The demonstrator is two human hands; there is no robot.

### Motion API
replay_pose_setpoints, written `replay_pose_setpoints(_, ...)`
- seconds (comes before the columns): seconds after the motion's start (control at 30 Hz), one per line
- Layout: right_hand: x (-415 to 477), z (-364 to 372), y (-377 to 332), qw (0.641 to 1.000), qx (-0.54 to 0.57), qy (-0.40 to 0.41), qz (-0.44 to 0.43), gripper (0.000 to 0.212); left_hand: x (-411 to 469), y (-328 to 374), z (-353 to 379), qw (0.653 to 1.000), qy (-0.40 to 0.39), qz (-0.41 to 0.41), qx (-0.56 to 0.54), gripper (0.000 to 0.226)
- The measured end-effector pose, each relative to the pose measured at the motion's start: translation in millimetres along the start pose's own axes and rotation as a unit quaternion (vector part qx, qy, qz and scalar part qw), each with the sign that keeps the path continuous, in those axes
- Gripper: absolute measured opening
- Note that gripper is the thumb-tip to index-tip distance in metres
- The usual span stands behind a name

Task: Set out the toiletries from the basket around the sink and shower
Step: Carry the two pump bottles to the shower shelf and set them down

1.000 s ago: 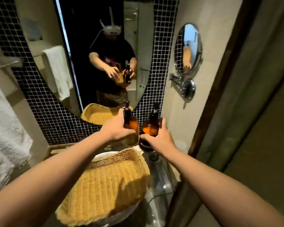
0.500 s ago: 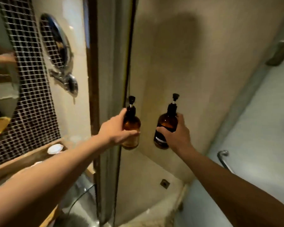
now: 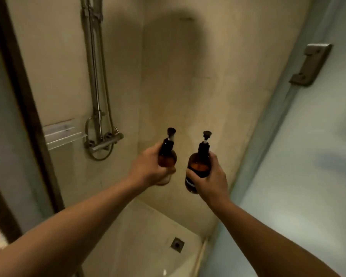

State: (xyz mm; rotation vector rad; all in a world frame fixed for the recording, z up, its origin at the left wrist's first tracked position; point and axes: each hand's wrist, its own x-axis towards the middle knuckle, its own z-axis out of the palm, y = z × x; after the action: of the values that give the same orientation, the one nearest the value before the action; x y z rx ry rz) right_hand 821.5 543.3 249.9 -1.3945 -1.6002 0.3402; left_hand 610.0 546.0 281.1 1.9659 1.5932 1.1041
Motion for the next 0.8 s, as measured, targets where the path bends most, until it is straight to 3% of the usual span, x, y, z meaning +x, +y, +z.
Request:
replay_pose_setpoints(0.13, 67.3, 29.3, 29.7, 0.998, -0.044, -0.027, -0.030, 0.071, 55.2, -28.7, 21.5, 0.993, 0.062, -0.042, 0.087, 0.077)
replay_pose_setpoints(0.37, 157.8, 107.6, 51.8, 0.993, -0.056, -0.051, -0.089, 0.079, 130.1, -105.9, 33.1, 0.970, 0.094, -0.062, 0.215, 0.078)
replay_pose_setpoints(0.8, 311.4, 300.4, 29.9, 0.975, 0.046, -0.135, -0.173, 0.079, 272.5, -233.4, -4.6, 0.931, 0.195, -0.132, 0.277, 0.073)
